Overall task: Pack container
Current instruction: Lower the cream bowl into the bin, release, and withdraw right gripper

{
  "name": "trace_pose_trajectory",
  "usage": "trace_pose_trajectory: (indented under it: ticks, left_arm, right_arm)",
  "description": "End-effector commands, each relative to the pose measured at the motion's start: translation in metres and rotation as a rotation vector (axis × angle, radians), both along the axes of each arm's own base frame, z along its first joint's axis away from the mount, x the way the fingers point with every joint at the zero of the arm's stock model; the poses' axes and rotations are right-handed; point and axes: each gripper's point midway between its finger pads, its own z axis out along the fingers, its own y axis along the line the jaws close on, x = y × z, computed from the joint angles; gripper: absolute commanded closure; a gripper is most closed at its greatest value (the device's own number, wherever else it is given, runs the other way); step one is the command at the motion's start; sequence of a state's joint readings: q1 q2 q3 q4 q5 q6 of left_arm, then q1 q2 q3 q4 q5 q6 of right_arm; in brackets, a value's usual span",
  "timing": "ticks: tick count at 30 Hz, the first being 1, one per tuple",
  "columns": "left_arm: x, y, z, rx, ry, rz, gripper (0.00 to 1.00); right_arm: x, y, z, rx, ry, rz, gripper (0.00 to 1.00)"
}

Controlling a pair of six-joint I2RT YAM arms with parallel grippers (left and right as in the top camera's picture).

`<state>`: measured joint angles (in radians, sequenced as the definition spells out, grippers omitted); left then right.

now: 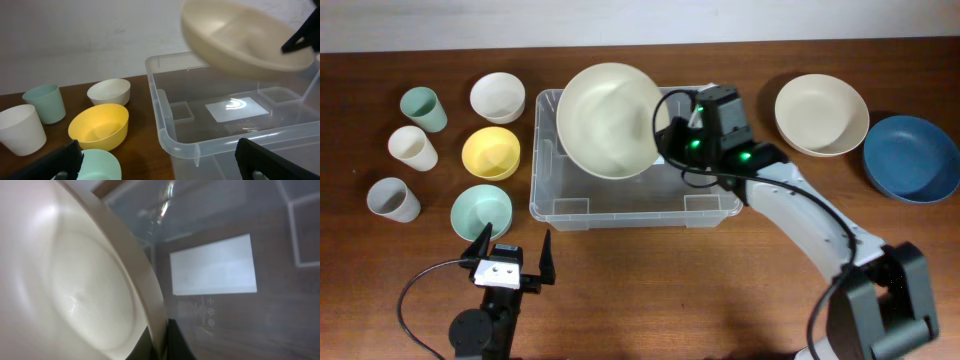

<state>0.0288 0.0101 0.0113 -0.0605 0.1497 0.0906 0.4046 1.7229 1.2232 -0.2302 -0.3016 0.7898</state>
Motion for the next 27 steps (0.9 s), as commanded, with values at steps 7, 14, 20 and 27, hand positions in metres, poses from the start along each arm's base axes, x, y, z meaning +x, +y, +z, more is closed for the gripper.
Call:
trace_pose_trajectory:
  ticks: [7, 14, 20, 27]
  left_arm:
    - [0.0, 0.001, -0.001, 0.016, 0.002, 0.004, 0.01]
    - [0.0, 0.001, -0.001, 0.016, 0.001, 0.004, 0.01]
    - [0.0, 0.001, -0.001, 0.016, 0.001, 0.004, 0.0]
    - [0.0, 0.001, -0.001, 0.016, 0.001, 0.004, 0.01]
  right_arm:
    - [-0.004, 0.022, -0.027, -0.036, 0.054, -0.03, 0.96]
    - [-0.009, 0.014, -0.046, -0.117, 0.09, -0.066, 0.96]
    - [-0.013, 0.019, -0.068, -0.138, 0.133, -0.052, 0.95]
    - [-0.015, 0.021, -0.073, -0.129, 0.156, -0.054, 0.88]
